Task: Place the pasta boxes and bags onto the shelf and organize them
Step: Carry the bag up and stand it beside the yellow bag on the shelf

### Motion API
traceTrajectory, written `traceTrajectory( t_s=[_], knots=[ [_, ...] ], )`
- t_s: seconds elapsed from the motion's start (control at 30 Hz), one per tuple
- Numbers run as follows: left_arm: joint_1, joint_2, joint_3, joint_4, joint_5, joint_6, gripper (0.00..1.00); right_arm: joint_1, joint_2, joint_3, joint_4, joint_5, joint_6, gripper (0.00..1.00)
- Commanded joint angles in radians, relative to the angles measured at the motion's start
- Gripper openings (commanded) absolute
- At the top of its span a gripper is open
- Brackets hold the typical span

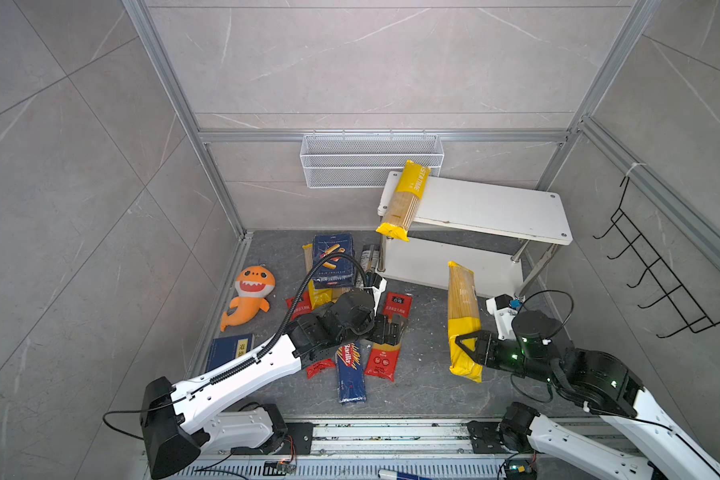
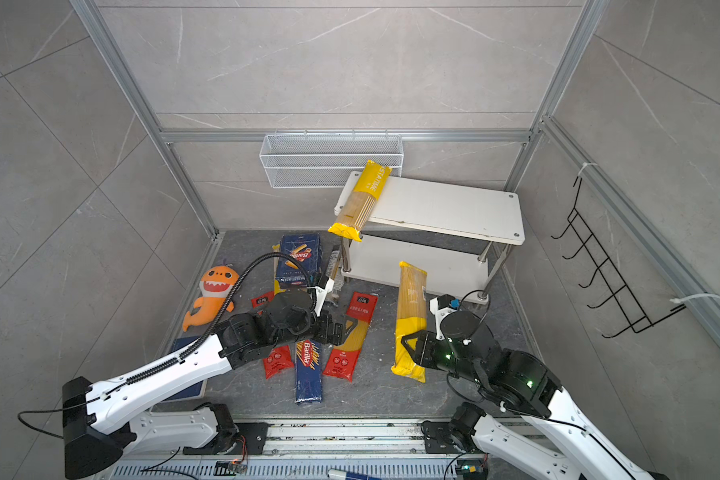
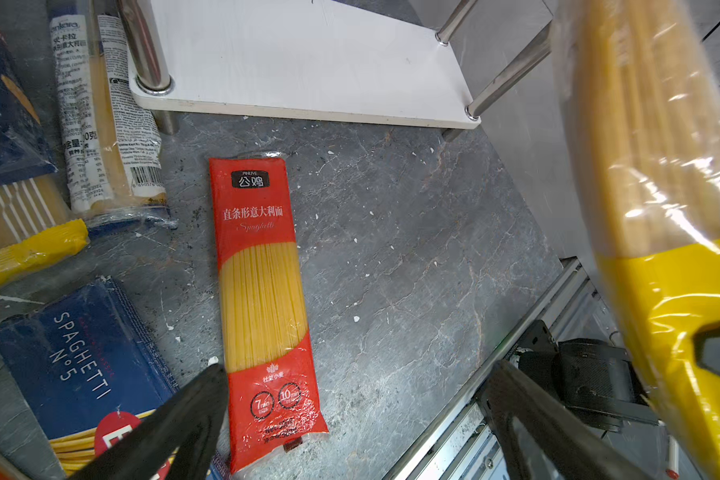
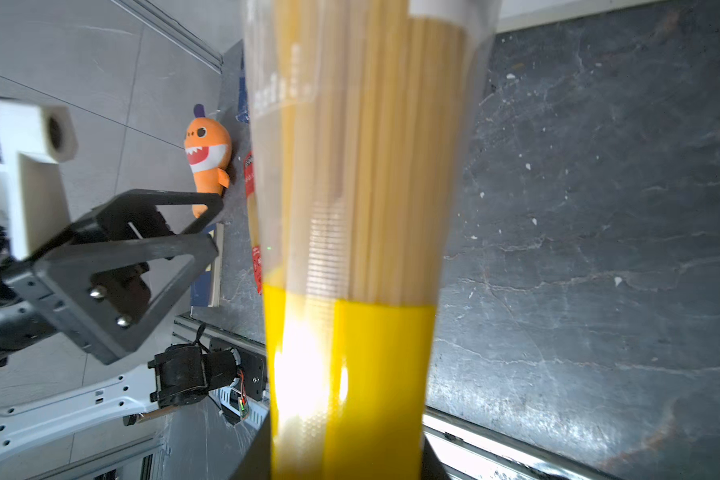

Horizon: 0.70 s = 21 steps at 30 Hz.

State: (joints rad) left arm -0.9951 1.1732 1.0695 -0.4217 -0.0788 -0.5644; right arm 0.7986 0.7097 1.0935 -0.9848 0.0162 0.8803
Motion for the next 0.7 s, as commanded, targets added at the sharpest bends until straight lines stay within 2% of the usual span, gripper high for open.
traceTrajectory(
  t_s=[0.0, 0.17, 0.33, 0.4, 0.47, 0.53, 0.67],
  knots=[
    [-0.003, -0.049, 0.056, -0.034, -0.033, 0.034, 1.0, 0.005, 0.05, 0.126, 0.064, 0.042, -0.078, 0.05],
    [-0.004, -0.086, 0.072, -0.074, -0.059, 0.064, 1.0, 0.005, 0.159, 0.287, 0.065, 0.1, -0.139, 0.05],
    [0.007, -0.094, 0.096, -0.141, -0.086, 0.108, 1.0, 0.004, 0.331, 0.512, 0.05, 0.19, -0.222, 0.05],
    [0.034, -0.096, 0.094, -0.155, -0.078, 0.108, 1.0, 0.001, 0.413, 0.613, 0.032, 0.229, -0.249, 0.05],
    [0.093, -0.111, 0.075, -0.142, -0.021, 0.096, 1.0, -0.015, 0.495, 0.709, 0.026, 0.244, -0.276, 0.05],
    [0.149, -0.136, 0.047, -0.117, 0.037, 0.087, 1.0, -0.057, 0.578, 0.805, 0.02, 0.22, -0.291, 0.05],
    [0.224, -0.162, 0.034, -0.126, 0.068, 0.093, 1.0, -0.214, 0.723, 0.955, 0.03, 0.097, -0.288, 0.05]
  ],
)
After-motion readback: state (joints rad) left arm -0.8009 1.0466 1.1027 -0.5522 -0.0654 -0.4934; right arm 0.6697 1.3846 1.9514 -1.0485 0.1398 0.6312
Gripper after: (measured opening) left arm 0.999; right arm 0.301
